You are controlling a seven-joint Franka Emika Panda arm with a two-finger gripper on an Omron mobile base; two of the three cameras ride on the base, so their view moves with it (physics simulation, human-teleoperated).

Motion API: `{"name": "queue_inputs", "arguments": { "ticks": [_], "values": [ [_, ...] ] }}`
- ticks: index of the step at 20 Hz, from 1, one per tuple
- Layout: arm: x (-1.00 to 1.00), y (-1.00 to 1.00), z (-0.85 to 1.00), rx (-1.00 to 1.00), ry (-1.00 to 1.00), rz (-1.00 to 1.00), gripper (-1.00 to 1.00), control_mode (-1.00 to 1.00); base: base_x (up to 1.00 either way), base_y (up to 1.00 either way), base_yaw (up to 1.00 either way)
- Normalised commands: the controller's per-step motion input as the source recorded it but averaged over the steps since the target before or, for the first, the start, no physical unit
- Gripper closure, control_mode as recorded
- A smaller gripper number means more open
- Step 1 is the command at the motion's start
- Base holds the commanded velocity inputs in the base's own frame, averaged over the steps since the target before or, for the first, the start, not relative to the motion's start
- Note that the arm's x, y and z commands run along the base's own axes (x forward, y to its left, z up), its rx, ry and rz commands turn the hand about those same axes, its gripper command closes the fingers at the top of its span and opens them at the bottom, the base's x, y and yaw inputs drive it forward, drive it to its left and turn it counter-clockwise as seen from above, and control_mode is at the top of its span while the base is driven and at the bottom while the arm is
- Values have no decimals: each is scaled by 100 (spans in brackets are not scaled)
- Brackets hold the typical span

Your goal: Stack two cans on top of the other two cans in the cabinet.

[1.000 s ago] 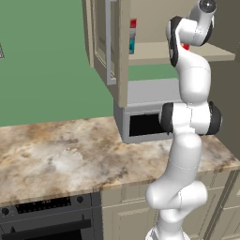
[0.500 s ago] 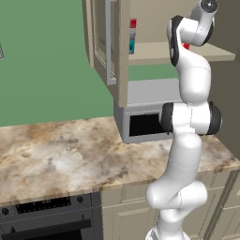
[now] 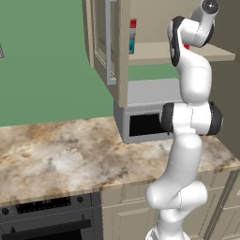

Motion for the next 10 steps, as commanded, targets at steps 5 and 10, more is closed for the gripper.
{"name": "queue_inputs", "arguments": {
  "ticks": [5,10],
  "values": [
    [-24,1,-12,0,0,0,-100,-100,0,0,0],
    [-43,7,-29,0,-6,0,-100,-100,0,0,0]
  ]
}}
